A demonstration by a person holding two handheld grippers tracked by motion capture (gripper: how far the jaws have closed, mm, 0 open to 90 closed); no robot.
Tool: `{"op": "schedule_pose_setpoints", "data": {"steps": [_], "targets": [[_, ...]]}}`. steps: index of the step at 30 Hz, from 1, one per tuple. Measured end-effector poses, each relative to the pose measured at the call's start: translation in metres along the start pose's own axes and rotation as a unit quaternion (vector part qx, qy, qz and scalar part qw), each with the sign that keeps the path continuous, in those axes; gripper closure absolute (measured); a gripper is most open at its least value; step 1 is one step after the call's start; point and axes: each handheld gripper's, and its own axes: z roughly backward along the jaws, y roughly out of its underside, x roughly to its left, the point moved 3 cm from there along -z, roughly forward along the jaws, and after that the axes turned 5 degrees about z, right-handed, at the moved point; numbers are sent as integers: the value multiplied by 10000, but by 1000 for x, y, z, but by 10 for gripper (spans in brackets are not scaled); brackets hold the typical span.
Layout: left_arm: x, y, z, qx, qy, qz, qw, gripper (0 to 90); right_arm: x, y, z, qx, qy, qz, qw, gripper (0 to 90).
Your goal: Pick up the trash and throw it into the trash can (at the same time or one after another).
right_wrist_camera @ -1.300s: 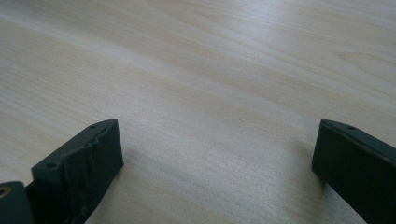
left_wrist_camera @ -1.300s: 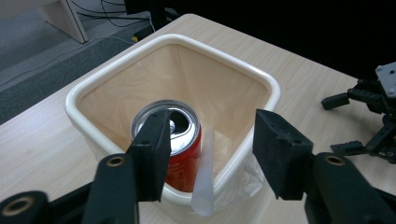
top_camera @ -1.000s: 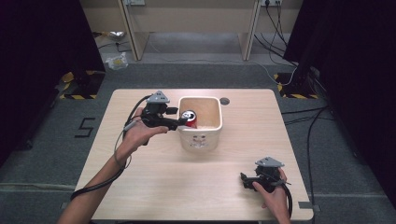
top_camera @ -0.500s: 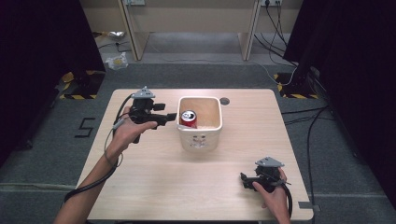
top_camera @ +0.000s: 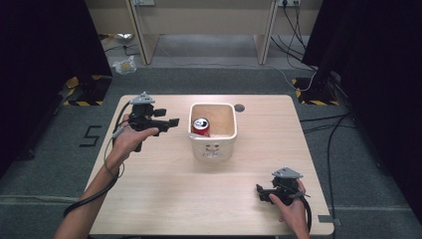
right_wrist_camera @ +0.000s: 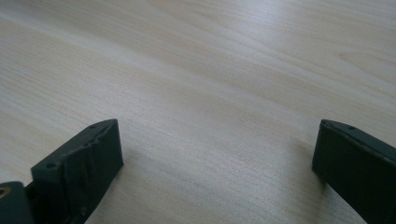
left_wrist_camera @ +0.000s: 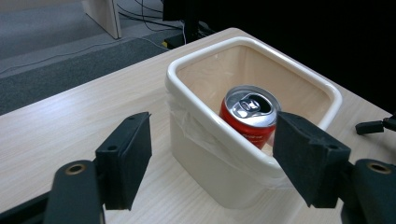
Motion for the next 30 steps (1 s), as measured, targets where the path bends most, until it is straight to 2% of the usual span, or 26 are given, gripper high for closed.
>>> {"op": "schedule_pose_setpoints", "data": {"steps": [5,11,21,30], "targets": [[10,6,-3,-27,-116,34,9999,254,0,0,0,0,0,-1,10000,20],[15,12,-4,-51,-174,30,9998,248,0,0,0,0,1,0,10000,20],[18,22,-5,-35,-202,141,9997,163,0,0,0,0,2,-1,10000,20],[20,33,-5,-63,-239,64,9997,162,0,0,0,8,1,1,10000,20]]}}
